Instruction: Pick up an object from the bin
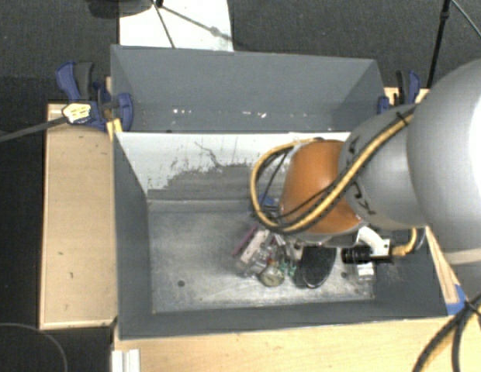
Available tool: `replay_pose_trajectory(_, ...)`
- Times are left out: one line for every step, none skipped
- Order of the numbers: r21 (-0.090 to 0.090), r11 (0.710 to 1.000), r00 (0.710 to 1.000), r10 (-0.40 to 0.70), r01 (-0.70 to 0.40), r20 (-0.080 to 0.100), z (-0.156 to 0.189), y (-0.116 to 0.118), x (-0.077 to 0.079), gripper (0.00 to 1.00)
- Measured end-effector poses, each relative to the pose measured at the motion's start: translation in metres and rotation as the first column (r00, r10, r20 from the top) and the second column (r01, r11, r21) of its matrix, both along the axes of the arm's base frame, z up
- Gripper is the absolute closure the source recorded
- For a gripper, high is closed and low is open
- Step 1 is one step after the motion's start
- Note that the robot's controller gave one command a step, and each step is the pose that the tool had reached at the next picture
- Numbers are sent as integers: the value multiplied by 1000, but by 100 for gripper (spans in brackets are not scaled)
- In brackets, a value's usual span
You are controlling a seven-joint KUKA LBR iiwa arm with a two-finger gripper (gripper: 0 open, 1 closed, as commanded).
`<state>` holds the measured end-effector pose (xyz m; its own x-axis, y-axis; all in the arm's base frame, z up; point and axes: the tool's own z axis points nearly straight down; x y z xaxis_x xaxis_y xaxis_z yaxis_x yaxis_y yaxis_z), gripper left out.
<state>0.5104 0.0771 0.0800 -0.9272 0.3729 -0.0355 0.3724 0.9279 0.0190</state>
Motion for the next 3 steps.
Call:
replay_pose_trajectory(-6,964,964,264,-265,-30,157,-29,2,100)
replay_pose_trajectory(-4,965,964,263,-263,-38,153,-29,1,0)
replay_pose_trajectory(-2,895,894,446,-447,-43,7,24,29,0)
